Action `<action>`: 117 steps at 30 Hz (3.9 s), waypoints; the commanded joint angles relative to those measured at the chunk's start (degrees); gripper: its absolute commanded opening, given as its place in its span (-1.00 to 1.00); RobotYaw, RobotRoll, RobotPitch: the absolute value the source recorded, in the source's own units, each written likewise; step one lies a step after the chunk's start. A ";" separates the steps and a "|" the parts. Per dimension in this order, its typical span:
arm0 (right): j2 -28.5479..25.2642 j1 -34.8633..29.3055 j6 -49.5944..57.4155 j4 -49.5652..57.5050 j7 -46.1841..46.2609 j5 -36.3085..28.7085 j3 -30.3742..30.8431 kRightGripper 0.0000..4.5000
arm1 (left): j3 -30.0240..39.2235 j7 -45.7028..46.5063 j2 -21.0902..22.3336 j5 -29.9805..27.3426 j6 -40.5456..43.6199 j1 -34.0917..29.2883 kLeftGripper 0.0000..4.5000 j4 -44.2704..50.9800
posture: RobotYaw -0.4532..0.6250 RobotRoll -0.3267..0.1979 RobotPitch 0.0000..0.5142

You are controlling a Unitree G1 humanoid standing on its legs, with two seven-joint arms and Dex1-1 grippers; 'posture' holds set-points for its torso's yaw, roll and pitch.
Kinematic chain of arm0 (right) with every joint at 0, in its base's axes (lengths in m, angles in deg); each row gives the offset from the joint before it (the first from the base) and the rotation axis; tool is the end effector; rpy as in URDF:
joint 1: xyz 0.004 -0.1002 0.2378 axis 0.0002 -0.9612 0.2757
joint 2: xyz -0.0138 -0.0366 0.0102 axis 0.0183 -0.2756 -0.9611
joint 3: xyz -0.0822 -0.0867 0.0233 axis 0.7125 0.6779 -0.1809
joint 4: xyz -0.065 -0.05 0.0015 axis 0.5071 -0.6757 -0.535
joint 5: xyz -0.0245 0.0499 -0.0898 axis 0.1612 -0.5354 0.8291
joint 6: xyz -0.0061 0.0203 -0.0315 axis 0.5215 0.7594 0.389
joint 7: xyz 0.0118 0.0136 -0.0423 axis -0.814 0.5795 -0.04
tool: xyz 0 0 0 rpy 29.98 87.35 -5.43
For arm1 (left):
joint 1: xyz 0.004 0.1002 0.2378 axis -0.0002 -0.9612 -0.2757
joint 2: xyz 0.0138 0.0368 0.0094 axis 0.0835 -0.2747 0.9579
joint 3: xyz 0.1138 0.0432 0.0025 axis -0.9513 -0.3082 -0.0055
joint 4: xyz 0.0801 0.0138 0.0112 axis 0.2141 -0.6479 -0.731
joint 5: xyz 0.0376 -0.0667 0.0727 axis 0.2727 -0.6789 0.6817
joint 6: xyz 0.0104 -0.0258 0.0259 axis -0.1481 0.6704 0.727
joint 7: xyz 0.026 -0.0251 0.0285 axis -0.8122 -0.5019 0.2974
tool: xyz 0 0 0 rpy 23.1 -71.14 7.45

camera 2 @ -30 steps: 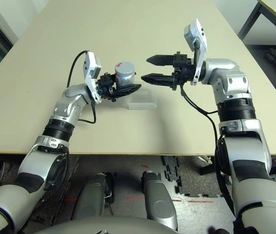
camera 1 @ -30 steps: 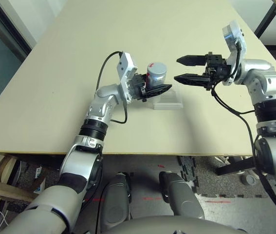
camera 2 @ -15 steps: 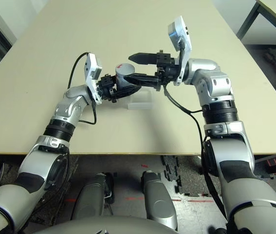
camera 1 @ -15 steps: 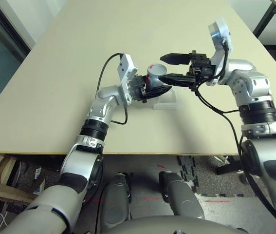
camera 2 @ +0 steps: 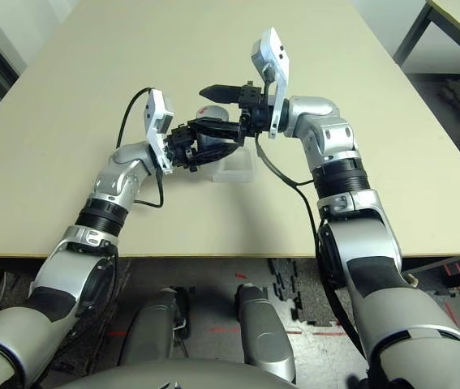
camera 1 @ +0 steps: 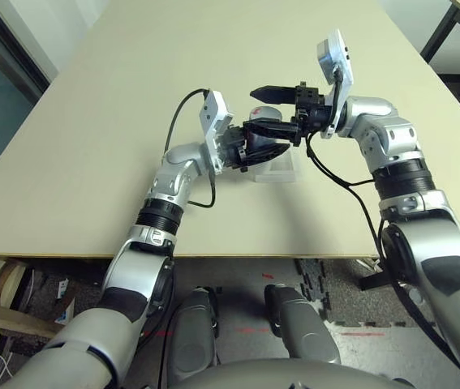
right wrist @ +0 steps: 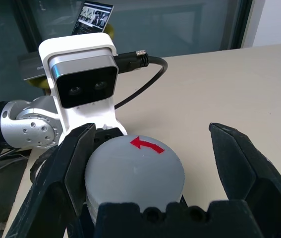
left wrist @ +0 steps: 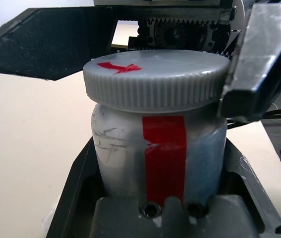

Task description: Pour the medicine from the bottle into the box.

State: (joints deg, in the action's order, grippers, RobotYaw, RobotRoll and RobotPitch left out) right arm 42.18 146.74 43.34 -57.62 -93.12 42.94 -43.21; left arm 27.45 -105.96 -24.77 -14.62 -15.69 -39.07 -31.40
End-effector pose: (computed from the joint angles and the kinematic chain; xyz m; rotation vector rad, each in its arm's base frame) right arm 0.3751 -0.1609 0.2074 -0.0863 -0.1134 1.3683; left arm 0.3562 0.1266 0.1306 -0.0373 -0.1584 -1.2955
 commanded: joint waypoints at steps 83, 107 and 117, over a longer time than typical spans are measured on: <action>-14.38 -8.93 14.47 12.87 21.28 -3.31 -11.38 0.15 | 1.52 4.60 1.36 2.60 -3.73 1.97 0.16 -4.43 | -0.60 0.25 -0.48; -17.12 -17.54 7.99 11.55 33.55 11.24 -6.36 0.15 | 2.87 7.81 2.20 4.15 -6.63 4.90 0.16 -9.86 | -0.58 0.25 -0.50; -16.00 -17.13 4.68 9.73 35.58 12.92 -6.66 1.00 | 2.93 8.56 2.54 4.40 -6.68 4.64 0.16 -9.78 | -0.58 0.25 -0.49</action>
State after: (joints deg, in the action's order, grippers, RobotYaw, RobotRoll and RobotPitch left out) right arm 25.82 129.04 48.79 -46.85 -57.98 55.24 -50.16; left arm 30.30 -97.64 -22.76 -11.29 -21.85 -34.77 -40.69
